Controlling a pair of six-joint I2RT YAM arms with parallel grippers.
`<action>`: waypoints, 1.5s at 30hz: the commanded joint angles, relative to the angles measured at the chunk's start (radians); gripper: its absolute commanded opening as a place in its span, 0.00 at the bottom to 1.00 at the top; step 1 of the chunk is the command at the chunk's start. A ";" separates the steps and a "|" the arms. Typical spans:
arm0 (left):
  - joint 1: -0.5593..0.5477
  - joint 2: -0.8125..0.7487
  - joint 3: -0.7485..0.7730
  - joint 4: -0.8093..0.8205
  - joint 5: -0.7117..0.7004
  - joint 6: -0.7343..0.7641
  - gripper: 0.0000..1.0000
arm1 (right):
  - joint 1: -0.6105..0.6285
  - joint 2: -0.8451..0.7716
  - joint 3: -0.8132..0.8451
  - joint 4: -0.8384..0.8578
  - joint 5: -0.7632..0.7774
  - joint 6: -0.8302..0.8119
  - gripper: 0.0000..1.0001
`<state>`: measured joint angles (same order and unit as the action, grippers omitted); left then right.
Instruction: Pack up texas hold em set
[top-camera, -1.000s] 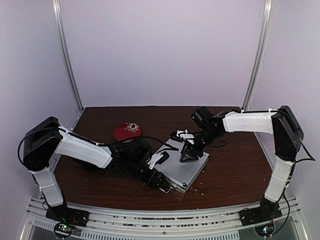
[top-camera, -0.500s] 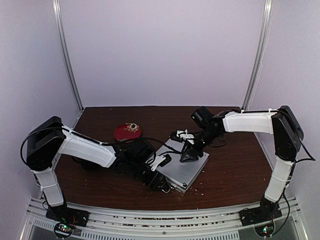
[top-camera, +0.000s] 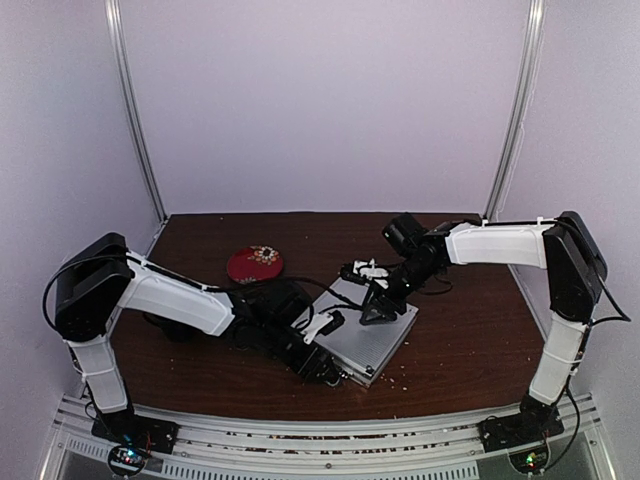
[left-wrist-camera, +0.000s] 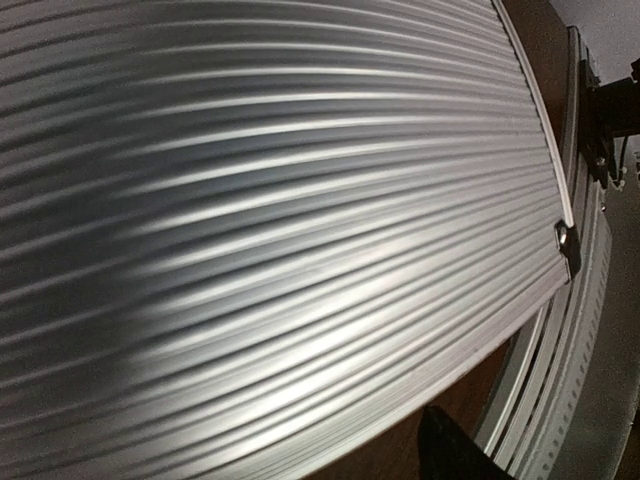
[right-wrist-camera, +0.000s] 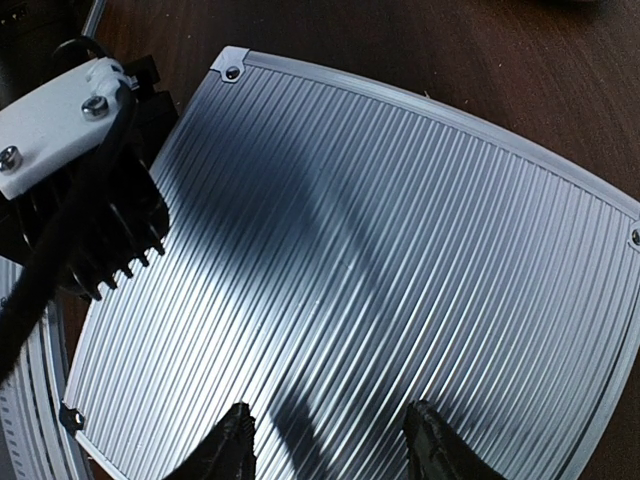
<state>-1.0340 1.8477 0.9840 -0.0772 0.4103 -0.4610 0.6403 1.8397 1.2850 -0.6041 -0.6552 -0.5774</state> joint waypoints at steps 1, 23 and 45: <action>-0.009 -0.053 0.027 -0.010 0.006 0.017 0.60 | 0.006 0.044 -0.008 -0.071 0.024 -0.001 0.52; -0.008 -0.089 0.042 -0.036 -0.018 0.030 0.59 | 0.007 0.067 0.001 -0.083 0.029 -0.004 0.52; -0.008 -0.070 0.085 -0.023 0.000 0.041 0.59 | 0.007 0.070 0.004 -0.089 0.026 -0.007 0.52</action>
<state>-1.0435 1.7695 1.0405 -0.1608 0.4225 -0.4385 0.6399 1.8538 1.3029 -0.6201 -0.6552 -0.5808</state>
